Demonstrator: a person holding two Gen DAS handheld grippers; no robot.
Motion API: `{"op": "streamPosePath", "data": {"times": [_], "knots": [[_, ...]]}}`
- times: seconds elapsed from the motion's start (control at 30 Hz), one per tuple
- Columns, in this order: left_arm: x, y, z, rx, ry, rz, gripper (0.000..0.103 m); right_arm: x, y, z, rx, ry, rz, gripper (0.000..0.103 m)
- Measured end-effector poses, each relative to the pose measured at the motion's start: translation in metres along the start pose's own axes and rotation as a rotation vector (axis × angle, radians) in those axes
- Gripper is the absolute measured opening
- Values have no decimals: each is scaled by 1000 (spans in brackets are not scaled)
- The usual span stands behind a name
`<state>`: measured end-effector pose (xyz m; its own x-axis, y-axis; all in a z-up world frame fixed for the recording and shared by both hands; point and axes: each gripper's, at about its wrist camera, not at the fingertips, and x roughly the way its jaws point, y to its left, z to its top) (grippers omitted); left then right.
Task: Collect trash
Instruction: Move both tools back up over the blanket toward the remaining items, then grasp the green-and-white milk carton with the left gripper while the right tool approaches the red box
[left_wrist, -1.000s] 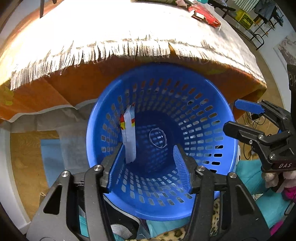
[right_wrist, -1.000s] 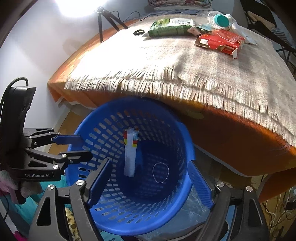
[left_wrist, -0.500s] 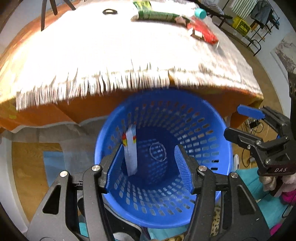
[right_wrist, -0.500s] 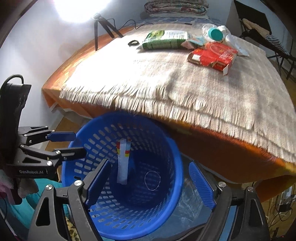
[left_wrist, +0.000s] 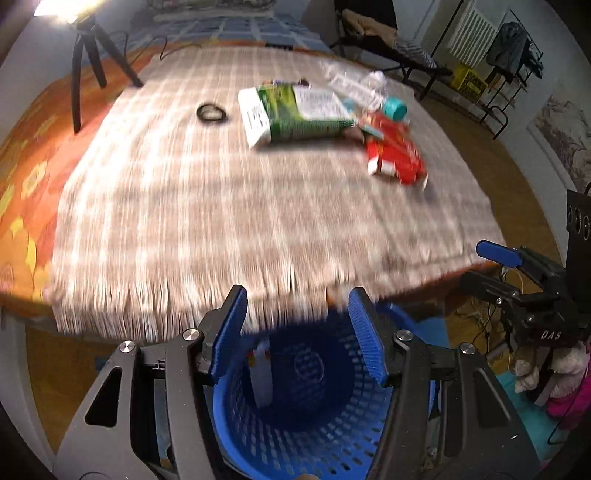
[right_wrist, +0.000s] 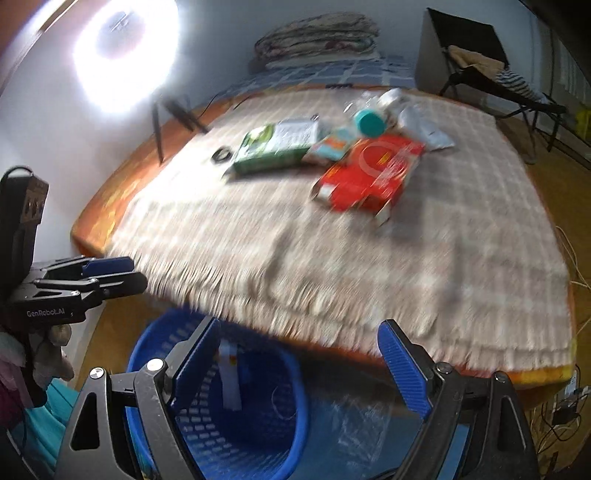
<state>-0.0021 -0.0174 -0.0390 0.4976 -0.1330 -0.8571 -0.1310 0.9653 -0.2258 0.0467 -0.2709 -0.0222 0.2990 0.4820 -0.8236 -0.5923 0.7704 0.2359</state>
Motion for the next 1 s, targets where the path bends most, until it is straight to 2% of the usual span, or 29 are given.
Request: {"op": "streamPosePath", "data": {"times": [0.07, 0.13, 0.27, 0.47, 0.67, 0.87, 1.0], "knots": [[2, 0, 12, -2, -8, -12, 64, -4, -8, 11, 22, -21, 3, 88], [4, 0, 21, -1, -11, -35, 64, -9, -16, 21, 34, -40, 5, 88], [9, 1, 44, 28, -30, -28, 64, -13, -31, 45, 49, -80, -5, 88], [21, 9, 79, 26, -33, -55, 64, -9, -55, 80, 95, -96, 9, 88], [36, 14, 121, 49, -47, -70, 64, 13, -72, 94, 156, -53, 24, 88], [62, 14, 168, 62, -38, -87, 64, 36, -70, 102, 150, -7, 17, 88], [83, 20, 195, 17, -24, -120, 64, 44, -65, 110, 145, -1, 21, 89]]}}
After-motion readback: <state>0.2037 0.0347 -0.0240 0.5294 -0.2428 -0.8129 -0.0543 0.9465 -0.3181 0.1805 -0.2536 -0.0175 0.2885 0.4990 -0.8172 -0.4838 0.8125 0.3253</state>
